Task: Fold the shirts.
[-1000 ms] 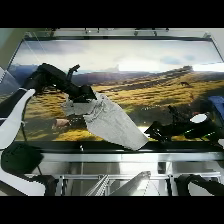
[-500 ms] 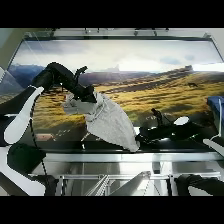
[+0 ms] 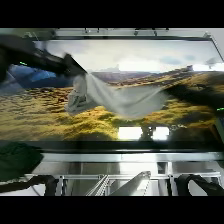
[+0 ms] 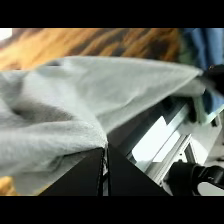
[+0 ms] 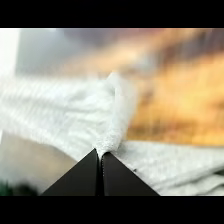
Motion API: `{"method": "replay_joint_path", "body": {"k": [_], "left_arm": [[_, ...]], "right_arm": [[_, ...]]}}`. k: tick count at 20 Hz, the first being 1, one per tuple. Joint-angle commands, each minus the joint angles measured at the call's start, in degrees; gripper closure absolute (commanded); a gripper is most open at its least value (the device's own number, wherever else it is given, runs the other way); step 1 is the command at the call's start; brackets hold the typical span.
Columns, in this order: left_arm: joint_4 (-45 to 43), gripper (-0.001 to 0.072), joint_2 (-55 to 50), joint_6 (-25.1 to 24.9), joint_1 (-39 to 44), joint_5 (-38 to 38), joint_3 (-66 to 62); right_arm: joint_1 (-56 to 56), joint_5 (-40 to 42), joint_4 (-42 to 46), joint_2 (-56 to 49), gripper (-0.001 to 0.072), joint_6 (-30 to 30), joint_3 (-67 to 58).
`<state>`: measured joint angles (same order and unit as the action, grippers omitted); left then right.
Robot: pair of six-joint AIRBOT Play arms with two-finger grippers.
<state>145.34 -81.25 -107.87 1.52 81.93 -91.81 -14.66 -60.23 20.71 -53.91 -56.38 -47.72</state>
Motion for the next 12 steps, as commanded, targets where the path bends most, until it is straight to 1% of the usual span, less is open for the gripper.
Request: {"method": "replay_joint_path", "body": {"k": [1,2,4,7,9,12], "left_arm": [[3.2,0.0687,14.6,-0.8,-3.3,1.4,-5.6],[2.9,0.0687,18.4,-0.8,-3.7,1.1,-7.5],[1.7,0.0687,25.4,-0.7,-3.7,0.9,-11.2],[-3.9,0.0686,32.7,-0.7,-3.7,0.2,-13.4],[-8.0,0.0685,35.5,0.0,-3.7,0.2,-10.7],[-8.3,0.0685,36.7,-0.1,-3.7,0.0,-0.7]], "right_arm": [[-14.3,-7.7,-2.6,10.7,0.0698,0.8,-14.3],[-16.6,-9.7,-4.2,12.8,0.0698,0.7,-17.8],[-17.2,-10.6,-5.6,16.0,0.0698,0.7,-22.2],[-16.0,-9.4,-9.1,17.8,0.0697,0.7,-23.0],[-15.0,-9.5,-9.0,17.2,0.0697,0.7,-22.9],[-11.1,-10.2,-7.8,13.8,0.0697,0.7,-21.7]]}}
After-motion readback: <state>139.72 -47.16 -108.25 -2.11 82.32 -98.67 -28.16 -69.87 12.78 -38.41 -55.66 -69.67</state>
